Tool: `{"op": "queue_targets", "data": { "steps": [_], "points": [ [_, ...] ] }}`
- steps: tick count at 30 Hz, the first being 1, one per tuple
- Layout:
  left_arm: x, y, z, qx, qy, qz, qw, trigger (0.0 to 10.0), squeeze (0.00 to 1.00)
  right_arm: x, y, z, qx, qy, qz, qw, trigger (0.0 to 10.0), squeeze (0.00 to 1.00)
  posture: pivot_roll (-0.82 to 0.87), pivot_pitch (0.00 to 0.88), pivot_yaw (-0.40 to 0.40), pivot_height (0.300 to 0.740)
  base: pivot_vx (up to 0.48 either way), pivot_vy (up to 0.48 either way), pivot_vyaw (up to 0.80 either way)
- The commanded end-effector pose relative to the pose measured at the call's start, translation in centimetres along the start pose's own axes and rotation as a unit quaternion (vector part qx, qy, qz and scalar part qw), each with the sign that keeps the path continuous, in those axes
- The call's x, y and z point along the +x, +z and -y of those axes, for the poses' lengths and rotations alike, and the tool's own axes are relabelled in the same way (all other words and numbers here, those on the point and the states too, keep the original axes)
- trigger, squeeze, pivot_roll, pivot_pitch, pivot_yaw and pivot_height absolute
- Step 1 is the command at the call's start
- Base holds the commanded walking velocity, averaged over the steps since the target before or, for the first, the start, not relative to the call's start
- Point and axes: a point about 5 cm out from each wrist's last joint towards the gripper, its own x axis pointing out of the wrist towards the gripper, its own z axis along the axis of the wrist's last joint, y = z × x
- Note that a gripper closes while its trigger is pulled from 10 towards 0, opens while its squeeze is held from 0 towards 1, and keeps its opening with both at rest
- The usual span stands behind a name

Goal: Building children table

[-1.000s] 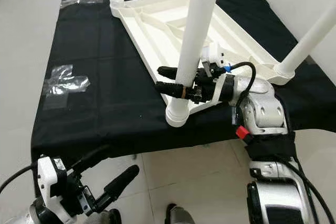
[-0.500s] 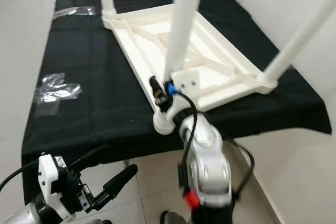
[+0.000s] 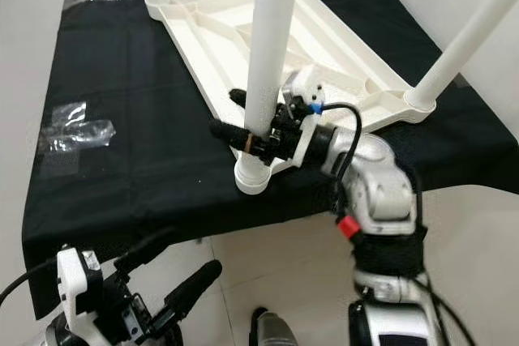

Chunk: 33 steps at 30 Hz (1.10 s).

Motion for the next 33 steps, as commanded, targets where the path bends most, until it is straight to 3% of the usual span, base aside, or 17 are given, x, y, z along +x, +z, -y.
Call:
{"op": "queue_targets", "data": {
  "steps": [1,4,5,6,7,9,13,14,15,16,26,28,29,30,31,32,33],
  "points": [
    [-0.4,-0.2,0.6,-0.003,-0.004,-0.018,1.000,10.0,0.00,0.1,-0.5,-0.1,0.004,0.029,-0.010,1.000,10.0,0.00,0.10,0.347,-0.033,0.740,0.000,0.000,0.00],
    [-0.5,-0.2,0.7,-0.003,-0.004,-0.018,1.000,10.0,0.00,0.0,-0.5,-0.1,0.001,0.034,-0.013,0.999,10.0,0.00,0.10,0.347,-0.033,0.740,0.000,0.000,0.00],
    [-1.3,0.2,1.2,-0.005,0.004,-0.028,1.000,10.0,0.00,-0.1,-0.2,0.2,-0.008,0.118,-0.032,0.993,10.0,0.00,0.20,0.409,-0.012,0.740,0.000,0.000,0.00],
    [-1.3,0.2,1.2,-0.005,0.004,-0.028,1.000,10.0,0.00,-0.1,-0.2,0.2,-0.008,0.118,-0.032,0.993,10.0,0.00,0.20,0.409,-0.012,0.740,0.000,0.000,0.00],
    [-2.1,0.5,1.9,-0.007,0.010,-0.041,0.999,10.0,0.00,0.0,0.4,0.6,-0.017,0.185,-0.041,0.982,10.0,0.00,0.23,0.420,-0.001,0.740,0.000,0.000,0.00],
    [-2.7,0.8,2.5,-0.009,0.010,-0.056,0.998,10.0,0.00,0.3,1.2,1.3,-0.028,0.228,-0.045,0.972,10.0,0.00,0.25,0.426,0.005,0.740,0.000,0.000,0.00],
    [-3.9,1.2,3.4,-0.013,0.012,-0.082,0.997,10.0,0.00,1.1,3.0,2.5,-0.032,0.254,-0.031,0.966,10.0,0.00,0.28,0.427,0.012,0.740,0.000,0.000,0.00],
    [-4.1,1.2,3.4,-0.015,0.014,-0.085,0.996,10.0,0.00,1.0,3.0,2.8,-0.032,0.251,-0.033,0.967,4.9,0.00,0.28,0.422,0.013,0.740,0.000,0.000,0.00],
    [-4.2,1.3,3.4,-0.015,0.015,-0.086,0.996,10.0,0.00,1.0,2.9,3.0,-0.033,0.248,-0.036,0.968,4.9,0.00,0.28,0.422,0.013,0.740,0.000,0.000,0.00],
    [-4.3,1.3,3.4,-0.016,0.016,-0.087,0.996,10.0,0.00,0.9,2.9,3.0,-0.035,0.246,-0.038,0.968,0.0,0.00,0.28,0.420,0.014,0.740,0.000,0.000,0.00],
    [-3.9,1.0,2.8,-0.014,0.013,-0.086,0.996,10.0,0.00,-0.3,1.9,3.8,-0.042,0.223,-0.053,0.973,0.0,0.00,0.24,0.396,0.003,0.740,0.000,0.000,0.00],
    [-3.7,0.9,2.7,-0.014,0.013,-0.082,0.996,10.0,0.00,-0.6,1.0,4.0,-0.041,0.186,-0.055,0.980,0.0,0.00,0.20,0.378,-0.036,0.740,0.000,0.000,0.00],
    [-3.5,0.6,2.6,-0.013,0.011,-0.077,0.997,10.0,0.00,-0.7,-0.9,3.8,-0.001,0.108,-0.063,0.992,0.0,0.00,0.17,0.360,-0.087,0.740,0.000,0.000,0.00],
    [-3.5,0.6,2.6,-0.013,0.011,-0.077,0.997,10.0,0.00,-0.7,-0.9,3.8,-0.001,0.108,-0.063,0.992,0.0,0.00,0.17,0.360,-0.087,0.740,0.000,0.000,0.00],
    [-3.1,0.4,2.4,-0.012,0.011,-0.068,0.998,10.0,0.00,-0.3,-5.0,2.9,0.030,-0.126,-0.128,0.983,0.0,0.00,0.17,0.327,-0.103,0.740,0.000,0.000,0.00],
    [-3.1,0.4,2.4,-0.012,0.011,-0.068,0.998,10.0,0.00,-0.3,-5.0,2.9,0.030,-0.126,-0.128,0.983,0.0,0.00,0.17,0.327,-0.103,0.740,0.000,0.000,0.00],
    [-2.8,0.2,2.1,-0.010,0.015,-0.057,0.998,10.0,0.00,-1.8,-9.9,-1.5,0.073,-0.270,-0.205,0.938,0.0,0.00,0.14,0.327,-0.107,0.740,0.000,0.000,0.00]
  ]
}}
